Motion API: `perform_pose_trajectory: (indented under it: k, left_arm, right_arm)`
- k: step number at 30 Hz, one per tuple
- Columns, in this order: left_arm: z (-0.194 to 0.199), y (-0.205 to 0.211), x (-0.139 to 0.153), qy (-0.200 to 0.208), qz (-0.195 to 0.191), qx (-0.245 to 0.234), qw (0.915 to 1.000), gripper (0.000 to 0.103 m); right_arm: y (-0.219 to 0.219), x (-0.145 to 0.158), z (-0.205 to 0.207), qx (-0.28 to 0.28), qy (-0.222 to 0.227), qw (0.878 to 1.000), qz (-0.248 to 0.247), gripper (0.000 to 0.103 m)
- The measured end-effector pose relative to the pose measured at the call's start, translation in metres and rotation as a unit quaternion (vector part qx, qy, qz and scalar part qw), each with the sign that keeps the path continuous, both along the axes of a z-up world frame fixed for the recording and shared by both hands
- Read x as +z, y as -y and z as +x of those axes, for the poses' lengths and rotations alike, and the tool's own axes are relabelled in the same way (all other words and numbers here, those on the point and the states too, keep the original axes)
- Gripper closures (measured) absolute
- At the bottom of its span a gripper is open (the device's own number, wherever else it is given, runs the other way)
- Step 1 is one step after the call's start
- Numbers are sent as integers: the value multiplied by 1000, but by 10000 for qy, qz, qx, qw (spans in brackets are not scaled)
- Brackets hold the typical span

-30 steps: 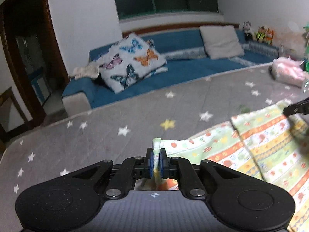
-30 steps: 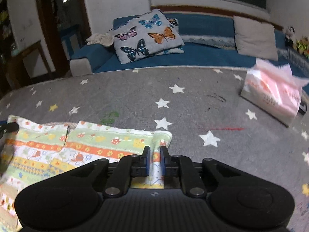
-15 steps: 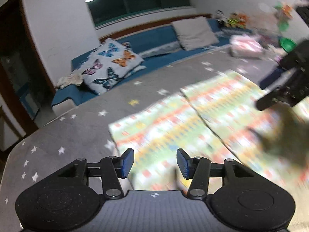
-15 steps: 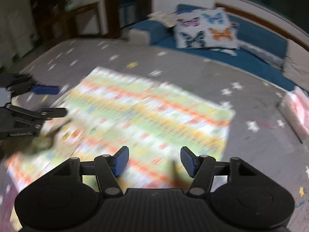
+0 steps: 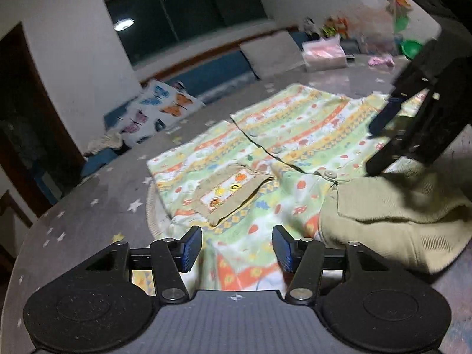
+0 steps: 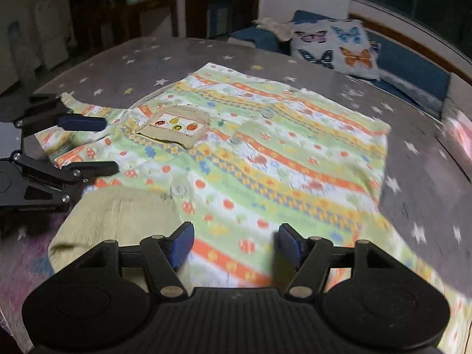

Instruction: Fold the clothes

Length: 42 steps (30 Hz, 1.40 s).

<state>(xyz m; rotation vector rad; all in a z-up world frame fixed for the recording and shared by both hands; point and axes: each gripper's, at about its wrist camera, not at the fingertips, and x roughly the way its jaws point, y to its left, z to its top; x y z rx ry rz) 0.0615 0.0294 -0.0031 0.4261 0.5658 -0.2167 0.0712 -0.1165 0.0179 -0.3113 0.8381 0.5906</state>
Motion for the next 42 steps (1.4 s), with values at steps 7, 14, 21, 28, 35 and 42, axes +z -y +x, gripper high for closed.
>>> perform_pose_trajectory:
  k: [7, 14, 21, 28, 35, 42]
  left_arm:
    - [-6, -13, 12, 124, -277, 368, 9989, 43]
    - [2, -13, 32, 199, -707, 610, 9954, 40]
    - [5, 22, 37, 194, -795, 190, 9965, 34]
    - [10, 61, 37, 90, -825, -219, 9963, 30]
    - [13, 92, 30, -26, -641, -557, 9964, 30]
    - [15, 107, 25, -137, -528, -759, 9956, 26]
  right_arm:
    - [55, 11, -31, -618, 155, 9963, 572, 37]
    - [135, 13, -33, -2000, 379, 9756, 826, 37]
    - [224, 0, -33, -3697, 692, 9259, 354, 40]
    - [268, -12, -40, -4200, 645, 9038, 503, 52]
    - [266, -6, -24, -4030, 769, 9104, 525, 94]
    - [271, -9, -9, -4125, 787, 9054, 629, 80]
